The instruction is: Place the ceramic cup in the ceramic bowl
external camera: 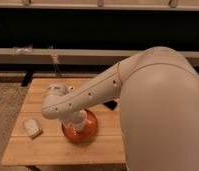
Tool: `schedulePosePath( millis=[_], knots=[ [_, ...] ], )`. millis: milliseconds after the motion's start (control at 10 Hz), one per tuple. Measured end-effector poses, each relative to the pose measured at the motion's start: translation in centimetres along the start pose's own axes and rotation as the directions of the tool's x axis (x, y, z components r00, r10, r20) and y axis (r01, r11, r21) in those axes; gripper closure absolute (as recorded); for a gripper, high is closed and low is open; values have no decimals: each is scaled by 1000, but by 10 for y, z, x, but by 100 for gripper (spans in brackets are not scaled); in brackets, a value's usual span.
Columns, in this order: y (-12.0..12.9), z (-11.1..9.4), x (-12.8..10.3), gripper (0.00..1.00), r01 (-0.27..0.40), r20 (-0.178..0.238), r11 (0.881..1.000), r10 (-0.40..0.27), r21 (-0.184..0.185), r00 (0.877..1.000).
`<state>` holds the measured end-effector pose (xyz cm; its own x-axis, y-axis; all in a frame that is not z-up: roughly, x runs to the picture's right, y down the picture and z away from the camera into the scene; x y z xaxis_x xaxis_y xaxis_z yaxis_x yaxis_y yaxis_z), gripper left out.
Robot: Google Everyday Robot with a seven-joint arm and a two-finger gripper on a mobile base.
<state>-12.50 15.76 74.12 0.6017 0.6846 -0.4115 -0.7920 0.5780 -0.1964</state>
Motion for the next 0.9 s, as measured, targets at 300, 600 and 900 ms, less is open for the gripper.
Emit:
schedulePosePath(
  millis=[300, 600, 900],
  knots=[
    [-29, -23, -9, 20, -22, -19, 999, 21, -49, 1000],
    [-71, -41, -23, 20, -94, -53, 986, 88, -136, 995],
    [-108, -36, -28, 20, -187, -130, 945, 157, -267, 979]
  ],
)
